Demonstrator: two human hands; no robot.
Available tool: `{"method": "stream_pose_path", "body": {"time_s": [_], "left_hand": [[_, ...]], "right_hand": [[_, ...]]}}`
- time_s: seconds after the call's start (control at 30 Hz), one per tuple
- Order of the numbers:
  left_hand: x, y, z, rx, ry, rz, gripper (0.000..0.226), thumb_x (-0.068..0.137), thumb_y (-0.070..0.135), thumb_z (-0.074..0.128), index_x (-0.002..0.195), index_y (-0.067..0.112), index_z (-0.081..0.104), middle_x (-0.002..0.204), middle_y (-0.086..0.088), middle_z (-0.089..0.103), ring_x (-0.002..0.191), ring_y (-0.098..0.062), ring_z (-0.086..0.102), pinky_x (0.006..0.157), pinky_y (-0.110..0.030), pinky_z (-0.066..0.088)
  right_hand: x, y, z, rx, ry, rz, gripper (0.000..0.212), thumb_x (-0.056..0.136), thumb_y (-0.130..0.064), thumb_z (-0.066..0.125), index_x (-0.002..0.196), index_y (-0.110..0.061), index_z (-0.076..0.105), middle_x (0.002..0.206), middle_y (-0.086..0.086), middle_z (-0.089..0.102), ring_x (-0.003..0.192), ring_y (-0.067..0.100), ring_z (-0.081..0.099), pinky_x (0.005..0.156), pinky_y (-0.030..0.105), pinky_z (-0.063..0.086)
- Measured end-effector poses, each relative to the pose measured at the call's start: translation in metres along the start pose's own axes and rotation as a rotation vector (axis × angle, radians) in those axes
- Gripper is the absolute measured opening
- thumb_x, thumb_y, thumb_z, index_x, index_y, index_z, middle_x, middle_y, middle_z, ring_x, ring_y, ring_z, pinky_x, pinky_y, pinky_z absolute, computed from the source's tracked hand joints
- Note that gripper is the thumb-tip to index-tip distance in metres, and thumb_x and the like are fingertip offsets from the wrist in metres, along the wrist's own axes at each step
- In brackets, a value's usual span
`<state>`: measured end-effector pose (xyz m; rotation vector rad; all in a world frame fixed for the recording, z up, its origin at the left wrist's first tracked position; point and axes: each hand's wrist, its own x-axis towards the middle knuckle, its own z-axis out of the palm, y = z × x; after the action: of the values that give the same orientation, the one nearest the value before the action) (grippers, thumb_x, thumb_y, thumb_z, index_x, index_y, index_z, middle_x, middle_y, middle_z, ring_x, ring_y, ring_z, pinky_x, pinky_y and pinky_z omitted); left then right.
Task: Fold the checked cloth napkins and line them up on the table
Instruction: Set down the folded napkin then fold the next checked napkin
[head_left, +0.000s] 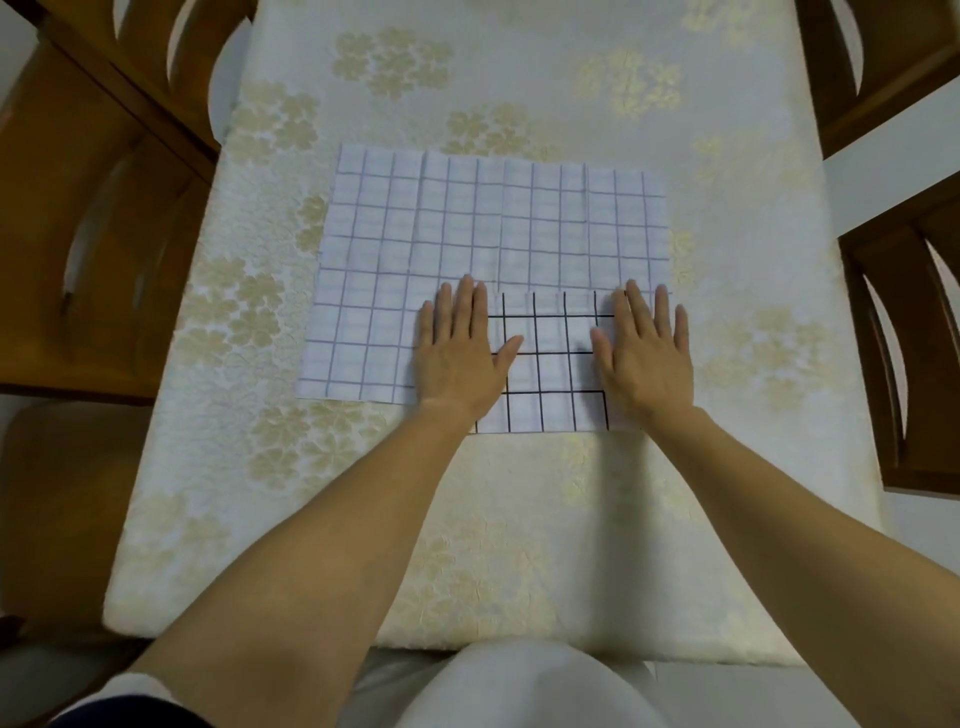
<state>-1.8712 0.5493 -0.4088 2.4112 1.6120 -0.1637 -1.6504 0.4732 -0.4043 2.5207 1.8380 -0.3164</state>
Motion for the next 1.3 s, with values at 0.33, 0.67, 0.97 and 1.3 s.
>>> {"method": "stream_pose_path", "body": {"time_s": [0.33, 0.67, 0.97, 1.3], "left_hand": [[0.008, 0.018, 0.013, -0.004, 0.0, 0.109, 0.063, 0.109, 0.046, 0.012, 0.161, 0.02, -0.011, 0.169, 0.001, -0.017, 0.156, -0.02, -0.015, 0.128, -0.044, -0.004], [-0.002, -0.004, 0.005, 0.001, 0.013, -0.041, 0.08, 0.102, 0.064, 0.002, 0.159, 0.012, -0.019, 0.165, -0.006, -0.03, 0.153, -0.027, -0.026, 0.126, -0.05, -0.009], [-0.002, 0.02, 0.014, -0.007, 0.003, 0.05, 0.066, 0.108, 0.042, 0.016, 0.161, 0.016, -0.014, 0.168, -0.003, -0.021, 0.155, -0.022, -0.019, 0.127, -0.046, -0.003], [-0.013, -0.015, 0.004, 0.054, -0.046, -0.029, 0.08, 0.099, 0.069, -0.002, 0.159, 0.019, -0.021, 0.167, 0.001, -0.026, 0.154, -0.026, -0.023, 0.124, -0.053, -0.009]], "right_hand": [[0.013, -0.051, 0.021, 0.075, -0.091, -0.208, 0.065, 0.107, -0.054, 0.009, 0.162, -0.021, -0.003, 0.169, -0.004, -0.009, 0.155, 0.02, -0.012, 0.126, 0.041, -0.006], [0.012, 0.001, 0.0, -0.025, -0.116, 0.018, 0.082, 0.099, -0.069, 0.002, 0.161, -0.015, -0.01, 0.168, 0.004, -0.019, 0.154, 0.026, -0.02, 0.125, 0.049, -0.008], [-0.006, -0.077, 0.023, 0.131, -0.082, -0.171, 0.063, 0.107, -0.047, 0.007, 0.162, -0.018, -0.002, 0.169, -0.001, -0.008, 0.155, 0.017, -0.015, 0.127, 0.044, -0.002], [-0.001, -0.005, 0.014, -0.008, -0.123, -0.027, 0.074, 0.102, -0.065, 0.008, 0.161, -0.023, -0.009, 0.168, -0.005, -0.016, 0.154, 0.022, -0.019, 0.125, 0.044, -0.01]]}}
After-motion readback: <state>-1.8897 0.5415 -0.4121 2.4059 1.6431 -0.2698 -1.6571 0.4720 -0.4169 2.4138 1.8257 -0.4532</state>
